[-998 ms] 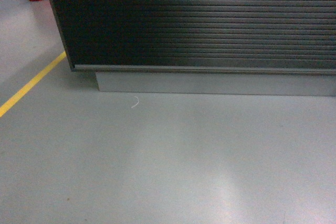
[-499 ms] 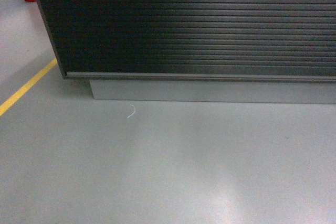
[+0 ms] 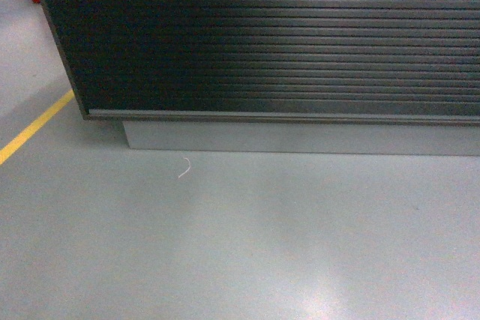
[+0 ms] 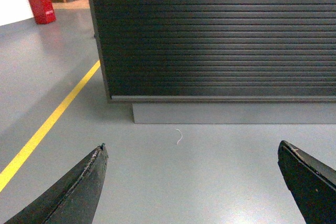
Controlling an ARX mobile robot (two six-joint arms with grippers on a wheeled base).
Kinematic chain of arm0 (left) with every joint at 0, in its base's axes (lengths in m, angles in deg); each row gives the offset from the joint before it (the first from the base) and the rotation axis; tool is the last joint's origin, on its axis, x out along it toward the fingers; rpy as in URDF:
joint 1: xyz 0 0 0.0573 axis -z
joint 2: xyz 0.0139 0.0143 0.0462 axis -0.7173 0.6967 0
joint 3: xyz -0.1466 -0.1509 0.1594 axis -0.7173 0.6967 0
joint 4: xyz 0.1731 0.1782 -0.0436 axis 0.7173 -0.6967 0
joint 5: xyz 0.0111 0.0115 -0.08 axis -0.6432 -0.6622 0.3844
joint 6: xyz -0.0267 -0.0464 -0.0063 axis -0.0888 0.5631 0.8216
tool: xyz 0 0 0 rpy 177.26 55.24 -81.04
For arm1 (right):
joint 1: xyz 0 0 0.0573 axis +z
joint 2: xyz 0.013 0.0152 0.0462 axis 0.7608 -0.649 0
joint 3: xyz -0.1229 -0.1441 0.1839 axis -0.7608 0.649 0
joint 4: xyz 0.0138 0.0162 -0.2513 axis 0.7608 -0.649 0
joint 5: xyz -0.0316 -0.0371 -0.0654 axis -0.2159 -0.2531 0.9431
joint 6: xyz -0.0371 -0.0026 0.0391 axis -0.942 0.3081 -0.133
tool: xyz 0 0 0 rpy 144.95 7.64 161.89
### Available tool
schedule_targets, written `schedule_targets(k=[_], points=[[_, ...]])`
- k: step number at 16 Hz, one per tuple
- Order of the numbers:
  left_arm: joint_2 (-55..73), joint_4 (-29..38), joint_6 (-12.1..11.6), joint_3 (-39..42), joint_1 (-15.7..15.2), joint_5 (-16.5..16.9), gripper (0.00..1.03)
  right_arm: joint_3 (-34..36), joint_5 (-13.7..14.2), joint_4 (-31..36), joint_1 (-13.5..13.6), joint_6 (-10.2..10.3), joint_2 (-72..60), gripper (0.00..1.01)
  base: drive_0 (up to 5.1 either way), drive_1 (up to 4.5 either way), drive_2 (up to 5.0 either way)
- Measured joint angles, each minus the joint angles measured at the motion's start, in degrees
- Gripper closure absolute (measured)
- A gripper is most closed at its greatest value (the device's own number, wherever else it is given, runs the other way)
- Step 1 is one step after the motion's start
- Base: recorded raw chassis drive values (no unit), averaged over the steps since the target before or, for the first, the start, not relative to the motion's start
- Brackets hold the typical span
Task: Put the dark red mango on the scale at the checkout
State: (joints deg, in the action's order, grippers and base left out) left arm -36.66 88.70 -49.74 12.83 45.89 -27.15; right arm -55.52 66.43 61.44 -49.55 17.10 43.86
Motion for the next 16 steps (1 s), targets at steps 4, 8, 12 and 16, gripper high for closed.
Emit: schedule_targets(k=[4, 8, 12, 16], points=[[0.0, 0.0, 0.0, 0.0, 0.0, 0.0, 0.05, 0.0, 0.0, 0.0, 0.0, 0.0, 0.0, 0.03, 0.0, 2.02, -1.9], [0.0, 0.0, 0.0, 0.0, 0.0, 0.0, 0.05, 0.0, 0.0, 0.0, 0.0, 0.0, 0.0, 0.03, 0.0, 1.96, -2.0], [0.0, 0.0, 0.0, 0.0, 0.0, 0.0, 0.05, 0.0, 0.0, 0.0, 0.0, 0.0, 0.0, 0.03, -0.1, 1.91, -2.0], [0.0, 0.0, 0.0, 0.0, 0.0, 0.0, 0.05, 0.0, 0.0, 0.0, 0.0, 0.0, 0.0, 0.03, -0.1, 1.91, -2.0]])
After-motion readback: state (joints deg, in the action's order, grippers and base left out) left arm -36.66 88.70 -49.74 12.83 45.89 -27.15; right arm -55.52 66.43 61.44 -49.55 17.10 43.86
